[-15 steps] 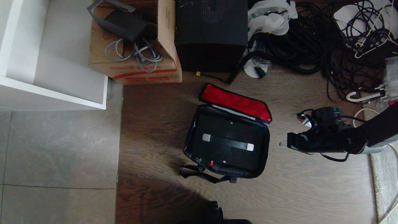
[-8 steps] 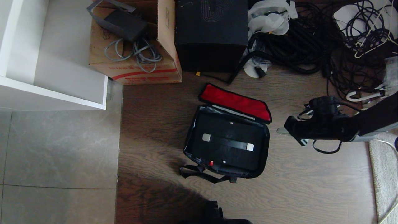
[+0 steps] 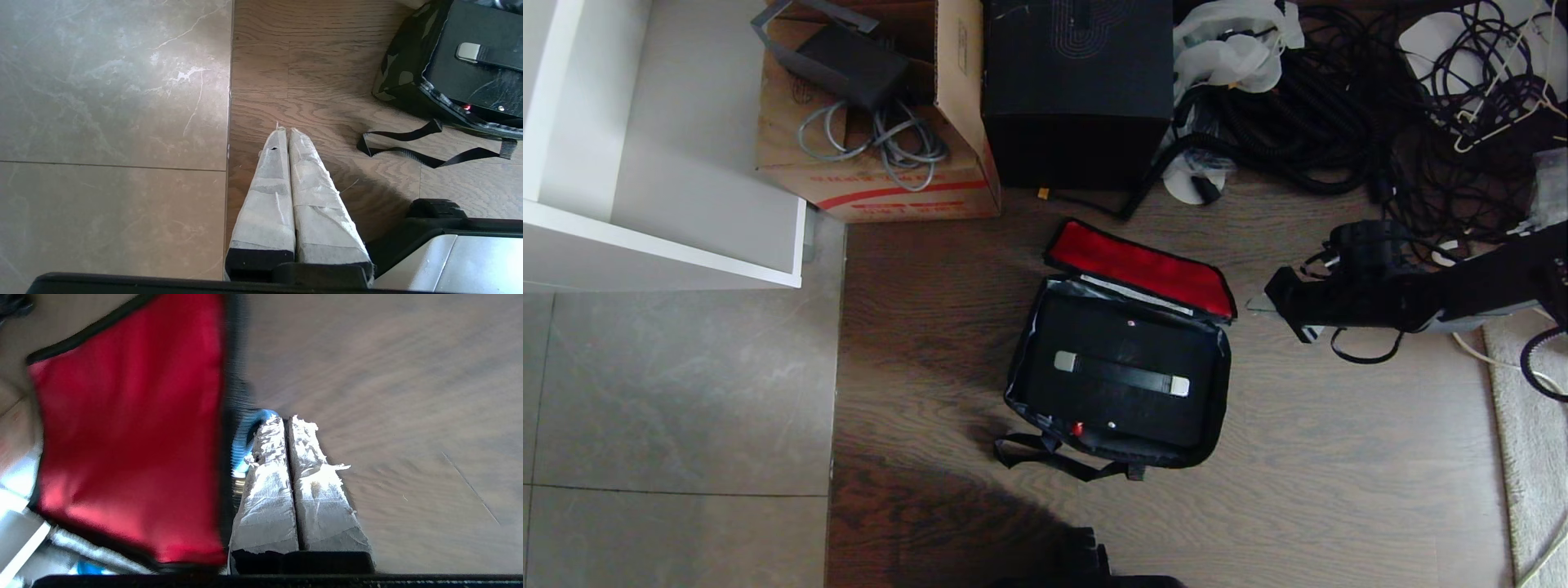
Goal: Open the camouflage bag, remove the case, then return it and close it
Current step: Close the top of the storage box
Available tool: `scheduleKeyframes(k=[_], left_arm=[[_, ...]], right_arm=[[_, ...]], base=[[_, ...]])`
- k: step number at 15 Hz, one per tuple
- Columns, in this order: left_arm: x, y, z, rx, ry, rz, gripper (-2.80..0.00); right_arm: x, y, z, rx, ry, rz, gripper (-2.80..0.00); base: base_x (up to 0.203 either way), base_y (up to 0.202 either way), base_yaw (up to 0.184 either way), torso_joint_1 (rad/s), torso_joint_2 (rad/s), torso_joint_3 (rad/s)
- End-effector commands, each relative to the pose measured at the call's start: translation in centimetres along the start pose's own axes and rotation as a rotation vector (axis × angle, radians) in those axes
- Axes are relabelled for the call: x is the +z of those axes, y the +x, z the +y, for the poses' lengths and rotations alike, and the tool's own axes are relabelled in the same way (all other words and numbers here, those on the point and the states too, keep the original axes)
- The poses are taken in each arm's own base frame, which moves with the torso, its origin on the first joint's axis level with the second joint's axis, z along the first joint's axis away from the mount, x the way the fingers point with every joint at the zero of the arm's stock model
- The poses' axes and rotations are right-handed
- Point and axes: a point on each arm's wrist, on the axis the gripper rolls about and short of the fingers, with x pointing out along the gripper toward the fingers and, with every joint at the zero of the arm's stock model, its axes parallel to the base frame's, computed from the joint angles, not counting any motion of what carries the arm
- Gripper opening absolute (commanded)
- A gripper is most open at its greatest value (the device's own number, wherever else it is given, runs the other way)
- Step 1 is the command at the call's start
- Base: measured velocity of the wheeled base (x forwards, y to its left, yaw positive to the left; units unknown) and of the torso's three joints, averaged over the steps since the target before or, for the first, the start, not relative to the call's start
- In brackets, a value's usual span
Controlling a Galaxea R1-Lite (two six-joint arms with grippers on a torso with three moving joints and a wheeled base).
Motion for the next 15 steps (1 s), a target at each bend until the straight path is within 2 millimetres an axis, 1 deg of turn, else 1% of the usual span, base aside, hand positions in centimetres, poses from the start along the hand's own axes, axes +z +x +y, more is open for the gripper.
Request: scheduleKeyframes(k=[1,2,4,7,11,15], left_arm=[[0.0,0.0,0.0,0.000,0.000,0.001,-2.80],[0.0,0.0,0.0,0.000,0.000,0.000,-2.80],[0.0,0.0,0.0,0.000,0.000,0.001,-2.80],[0.0,0.0,0.0,0.000,0.000,-0.001,-2.80],[0.0,0.0,0.0,0.000,0.000,0.000,-2.80],[0.0,0.0,0.0,0.000,0.000,-0.001,-2.80]], right_arm=[[0.5,0.2,-0.2,0.025,-0.003,0.006,-2.80],[0.7,0.1,0.0,0.050,0.000,0.021,0.00],[0.6,0.3,0.0,0.059,0.044,0.025,0.00],[0.2,1.7,-0.3,0.067,0.069,0.034,0.00],[0.8,3.7,0.2,0.103,0.165,0.016,0.00],[1.8,5.4,0.6,0.143,0.176,-0.016,0.00]], base=[[0.000,0.000,0.000,0.000,0.00,0.000],[0.000,0.000,0.000,0.000,0.00,0.000],[0.000,0.000,0.000,0.000,0.00,0.000],[0.000,0.000,0.000,0.000,0.00,0.000],[0.000,0.000,0.000,0.000,0.00,0.000],[0.000,0.000,0.000,0.000,0.00,0.000]])
